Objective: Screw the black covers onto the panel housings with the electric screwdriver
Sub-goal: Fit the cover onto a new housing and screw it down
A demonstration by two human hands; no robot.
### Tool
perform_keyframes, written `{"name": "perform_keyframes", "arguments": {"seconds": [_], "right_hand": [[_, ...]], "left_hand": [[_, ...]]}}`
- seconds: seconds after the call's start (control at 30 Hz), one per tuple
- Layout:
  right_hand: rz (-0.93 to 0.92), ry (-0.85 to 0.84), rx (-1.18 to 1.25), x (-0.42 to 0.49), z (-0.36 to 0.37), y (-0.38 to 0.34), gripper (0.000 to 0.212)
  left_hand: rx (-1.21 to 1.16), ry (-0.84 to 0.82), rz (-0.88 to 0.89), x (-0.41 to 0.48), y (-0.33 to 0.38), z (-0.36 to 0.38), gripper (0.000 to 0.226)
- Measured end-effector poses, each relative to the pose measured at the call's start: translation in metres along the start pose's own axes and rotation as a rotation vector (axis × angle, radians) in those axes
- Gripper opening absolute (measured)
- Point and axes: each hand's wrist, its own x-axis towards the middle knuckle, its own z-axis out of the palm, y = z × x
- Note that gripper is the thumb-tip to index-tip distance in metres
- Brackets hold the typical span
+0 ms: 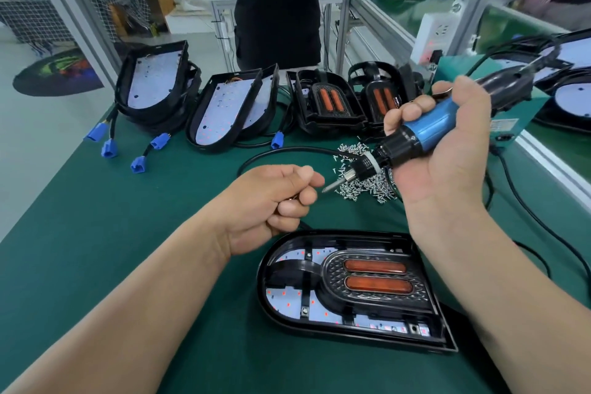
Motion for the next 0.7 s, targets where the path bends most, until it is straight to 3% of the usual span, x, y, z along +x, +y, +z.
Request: {"name": "perform_keyframes", "arguments": {"seconds": [0.17,0.37,0.7], "right_hand": [[-0.012,0.004,-0.006,0.0005,-0.0010,-0.0006,0.016],[-0.012,0.013,-0.018,0.0011,-0.0020,0.0000,0.015],[-0.056,0.016,-0.017,0.0016,-0.0019,-0.0033,0.015]], "left_hand": [[-0.162,0.001,-0.026,-0.0007,0.0008,-0.0019,0.023],[-0.093,-0.029,0.008,0.0008,-0.0002,-0.0038,0.011],[-0.058,-0.044,0.050,0.0049,-0.0058,-0.0065,0.028]]}}
